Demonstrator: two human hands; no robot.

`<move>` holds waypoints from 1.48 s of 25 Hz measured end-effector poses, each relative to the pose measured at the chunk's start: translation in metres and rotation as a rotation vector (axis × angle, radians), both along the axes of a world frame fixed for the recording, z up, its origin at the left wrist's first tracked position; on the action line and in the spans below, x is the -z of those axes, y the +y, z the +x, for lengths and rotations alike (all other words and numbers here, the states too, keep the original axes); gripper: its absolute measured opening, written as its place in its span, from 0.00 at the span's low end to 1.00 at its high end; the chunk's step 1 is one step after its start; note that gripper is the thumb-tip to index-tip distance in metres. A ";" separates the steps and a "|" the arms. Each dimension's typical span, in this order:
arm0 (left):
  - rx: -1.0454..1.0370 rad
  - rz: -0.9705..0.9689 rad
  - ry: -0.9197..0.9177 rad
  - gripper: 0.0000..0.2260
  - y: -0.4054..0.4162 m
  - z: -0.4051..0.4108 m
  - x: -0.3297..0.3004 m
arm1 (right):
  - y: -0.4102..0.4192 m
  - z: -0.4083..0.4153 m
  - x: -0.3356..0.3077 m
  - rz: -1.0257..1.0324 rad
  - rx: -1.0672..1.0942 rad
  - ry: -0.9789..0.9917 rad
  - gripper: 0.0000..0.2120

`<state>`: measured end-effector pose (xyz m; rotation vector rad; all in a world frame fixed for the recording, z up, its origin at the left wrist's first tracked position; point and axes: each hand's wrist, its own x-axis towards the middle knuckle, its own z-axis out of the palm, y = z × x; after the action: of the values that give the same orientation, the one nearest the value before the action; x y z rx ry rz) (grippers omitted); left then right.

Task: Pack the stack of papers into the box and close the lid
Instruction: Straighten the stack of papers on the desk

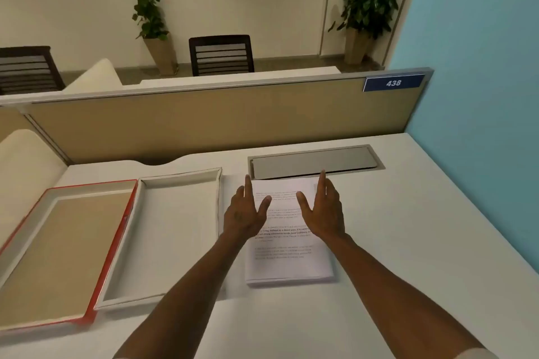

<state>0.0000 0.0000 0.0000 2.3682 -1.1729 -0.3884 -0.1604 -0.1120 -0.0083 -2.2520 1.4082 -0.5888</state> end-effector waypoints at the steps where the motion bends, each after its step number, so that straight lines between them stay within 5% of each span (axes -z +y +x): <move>1: -0.033 0.025 0.057 0.38 0.000 0.000 0.005 | 0.000 -0.001 0.005 0.056 0.017 0.018 0.40; 8: -0.182 0.080 0.310 0.38 -0.005 -0.005 0.038 | -0.002 -0.006 0.045 0.301 0.038 0.173 0.44; 17: -0.692 -0.046 0.795 0.33 -0.038 0.001 0.036 | -0.004 0.001 0.062 0.330 0.071 0.247 0.45; 21: -0.604 0.002 0.872 0.18 -0.051 0.009 0.036 | -0.002 0.000 0.061 0.339 0.077 0.233 0.44; 28: -0.524 0.138 0.933 0.17 -0.064 0.018 0.037 | -0.004 -0.006 0.066 0.367 0.091 0.212 0.45; 32: -0.492 0.192 1.121 0.17 -0.057 0.039 0.026 | -0.005 -0.002 0.064 0.358 0.087 0.204 0.45; 37: -0.409 0.127 0.841 0.19 -0.049 0.037 0.042 | -0.005 -0.001 0.062 0.352 0.084 0.191 0.46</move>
<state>0.0370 -0.0486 -0.0418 2.0900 -0.2775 -1.1758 -0.1615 -0.1166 -0.0707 -2.0150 1.5643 -0.1347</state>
